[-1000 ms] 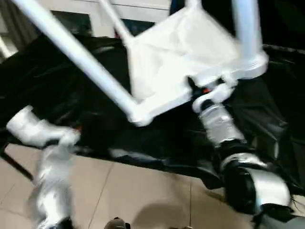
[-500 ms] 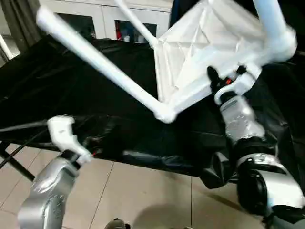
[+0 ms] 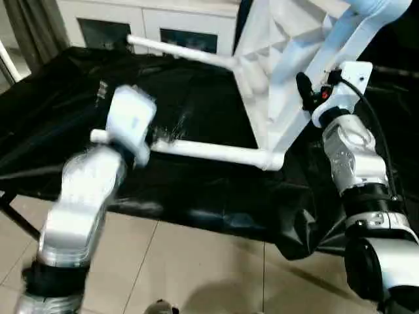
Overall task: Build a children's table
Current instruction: Flip table
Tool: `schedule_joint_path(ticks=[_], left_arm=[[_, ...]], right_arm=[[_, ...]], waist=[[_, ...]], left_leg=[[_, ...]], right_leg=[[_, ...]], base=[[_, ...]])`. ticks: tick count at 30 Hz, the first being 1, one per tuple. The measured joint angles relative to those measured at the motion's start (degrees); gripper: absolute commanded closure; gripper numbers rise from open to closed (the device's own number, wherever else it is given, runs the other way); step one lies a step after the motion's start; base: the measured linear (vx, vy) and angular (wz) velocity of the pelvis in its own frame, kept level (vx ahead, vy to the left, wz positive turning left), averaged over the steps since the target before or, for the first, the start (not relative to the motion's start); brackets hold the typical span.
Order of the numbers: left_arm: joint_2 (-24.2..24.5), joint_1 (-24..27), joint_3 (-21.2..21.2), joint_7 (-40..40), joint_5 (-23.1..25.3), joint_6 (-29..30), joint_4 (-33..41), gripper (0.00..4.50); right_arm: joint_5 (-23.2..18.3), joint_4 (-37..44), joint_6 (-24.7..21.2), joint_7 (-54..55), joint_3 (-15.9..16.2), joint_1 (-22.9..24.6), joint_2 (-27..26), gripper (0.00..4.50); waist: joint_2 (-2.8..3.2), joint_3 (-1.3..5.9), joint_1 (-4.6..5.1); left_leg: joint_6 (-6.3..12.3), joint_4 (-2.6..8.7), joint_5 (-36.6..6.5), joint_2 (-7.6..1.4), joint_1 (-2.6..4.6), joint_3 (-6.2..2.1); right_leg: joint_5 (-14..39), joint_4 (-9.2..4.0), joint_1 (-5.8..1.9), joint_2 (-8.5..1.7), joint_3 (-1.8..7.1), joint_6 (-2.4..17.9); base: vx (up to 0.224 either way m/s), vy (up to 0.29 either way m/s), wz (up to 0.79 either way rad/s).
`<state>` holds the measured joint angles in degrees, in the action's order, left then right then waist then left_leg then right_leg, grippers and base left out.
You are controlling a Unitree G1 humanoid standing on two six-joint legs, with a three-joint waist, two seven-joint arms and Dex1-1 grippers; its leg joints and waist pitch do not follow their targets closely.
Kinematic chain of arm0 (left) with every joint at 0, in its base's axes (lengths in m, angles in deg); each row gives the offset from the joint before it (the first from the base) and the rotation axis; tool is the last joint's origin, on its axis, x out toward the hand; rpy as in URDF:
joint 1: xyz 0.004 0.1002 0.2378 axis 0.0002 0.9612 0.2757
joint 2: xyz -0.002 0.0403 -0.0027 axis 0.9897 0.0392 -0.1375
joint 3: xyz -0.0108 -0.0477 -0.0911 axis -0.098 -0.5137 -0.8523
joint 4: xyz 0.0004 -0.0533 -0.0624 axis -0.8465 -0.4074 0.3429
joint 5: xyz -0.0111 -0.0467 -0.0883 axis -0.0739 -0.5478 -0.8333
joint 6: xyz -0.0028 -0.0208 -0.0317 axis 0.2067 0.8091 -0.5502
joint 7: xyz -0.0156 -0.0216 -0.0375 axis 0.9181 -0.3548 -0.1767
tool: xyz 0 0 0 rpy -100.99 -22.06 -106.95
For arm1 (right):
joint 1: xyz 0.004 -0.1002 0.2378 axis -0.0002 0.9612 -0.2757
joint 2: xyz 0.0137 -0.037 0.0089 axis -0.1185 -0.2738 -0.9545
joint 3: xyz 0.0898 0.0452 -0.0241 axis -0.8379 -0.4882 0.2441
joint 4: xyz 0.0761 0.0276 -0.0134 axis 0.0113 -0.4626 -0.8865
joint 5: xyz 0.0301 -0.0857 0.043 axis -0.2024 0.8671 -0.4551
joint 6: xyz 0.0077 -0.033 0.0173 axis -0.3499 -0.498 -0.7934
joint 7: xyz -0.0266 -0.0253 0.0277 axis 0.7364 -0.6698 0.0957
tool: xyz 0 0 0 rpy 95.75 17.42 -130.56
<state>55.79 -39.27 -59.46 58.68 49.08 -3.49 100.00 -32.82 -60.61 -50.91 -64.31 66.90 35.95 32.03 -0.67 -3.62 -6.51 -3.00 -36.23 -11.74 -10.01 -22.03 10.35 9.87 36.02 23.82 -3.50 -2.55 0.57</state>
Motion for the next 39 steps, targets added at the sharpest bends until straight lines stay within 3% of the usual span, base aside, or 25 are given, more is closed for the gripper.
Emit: schedule_joint_path(ticks=[6, 11, 15, 23, 29, 30, 39], left_arm=[[4.31, -9.71, 5.12, -1.79, 9.76, -8.3, -5.23, 0.27], [4.36, -16.54, 7.43, -1.79, 12.86, -12.49, -8.8, 0.27], [3.79, -19.66, 7.63, 1.16, 15.88, -16.25, -13.41, 0.27], [4.39, -22.98, 9.38, 7.81, 23.84, -15.84, -24.72, 0.27], [2.92, -23.54, 6.94, 10.25, 23.54, -14.7, -26.18, 0.74], [2.61, -23.54, 6.77, 10.45, 23.42, -14.5, -26.19, 1.04], [1.57, -22.9, 6.36, 11.03, 23.93, -13.53, -26.27, 1.46]], right_arm=[[3.28, 1.7, -0.88, -0.04, 2.72, 0.01, 1.23, 2.45], [5.62, 2.57, -1.19, 0.36, 5.28, -0.33, 1.21, 2.47], [6.53, 2.55, -1.6, 0.45, 5.47, -0.82, 1.13, 2.49], [6.63, 2.54, -2.0, 0.5, 5.53, -1.39, 0.65, 2.49], [6.89, 2.97, -2.05, 0.48, 5.59, -1.42, 0.58, 2.5], [6.89, 3.03, -2.06, 0.46, 5.59, -1.42, 0.58, 2.5], [7.48, 3.1, -1.88, 0.42, 5.59, -1.53, 0.7, 2.5]], waist=[[0.04, 0.01, 0.03], [0.2, 0.03, 0.11], [0.41, -0.03, 0.14], [0.65, -0.08, 0.38], [0.97, -0.1, 0.46], [1.02, -0.11, 0.47], [1.66, -0.17, 0.22]], left_leg=[[-0.05, 0.0, 0.04, 0.0, -0.09, -0.08], [-0.06, -0.03, 0.05, 0.01, -0.07, -0.08], [-0.16, -0.02, 0.1, 0.0, -0.07, -0.11], [-0.27, -0.02, 0.17, 0.0, -0.14, -0.15], [-0.27, -0.02, 0.17, 0.0, -0.19, -0.17], [-0.27, -0.02, 0.17, 0.0, -0.19, -0.18], [-0.26, -0.02, 0.17, 0.0, -0.2, -0.18]], right_leg=[[0.03, 0.03, 0.03, 0.02, -0.04, -0.03], [0.03, 0.05, 0.03, 0.01, -0.02, -0.02], [0.02, 0.11, 0.06, 0.01, -0.03, -0.01], [0.01, 0.16, 0.15, 0.05, -0.04, 0.01], [0.02, 0.12, 0.17, 0.05, -0.05, 0.03], [0.02, 0.12, 0.18, 0.05, -0.05, 0.04], [0.02, 0.13, 0.17, 0.04, -0.05, 0.04]], base=[[0.0, 0.0, 0.0], [0.0, 0.0, 0.0], [0.0, 0.0, 0.0], [0.0, 0.0, 0.0], [0.0, 0.0, 0.0], [0.0, 0.0, 0.0], [0.0, 0.0, 0.0]])
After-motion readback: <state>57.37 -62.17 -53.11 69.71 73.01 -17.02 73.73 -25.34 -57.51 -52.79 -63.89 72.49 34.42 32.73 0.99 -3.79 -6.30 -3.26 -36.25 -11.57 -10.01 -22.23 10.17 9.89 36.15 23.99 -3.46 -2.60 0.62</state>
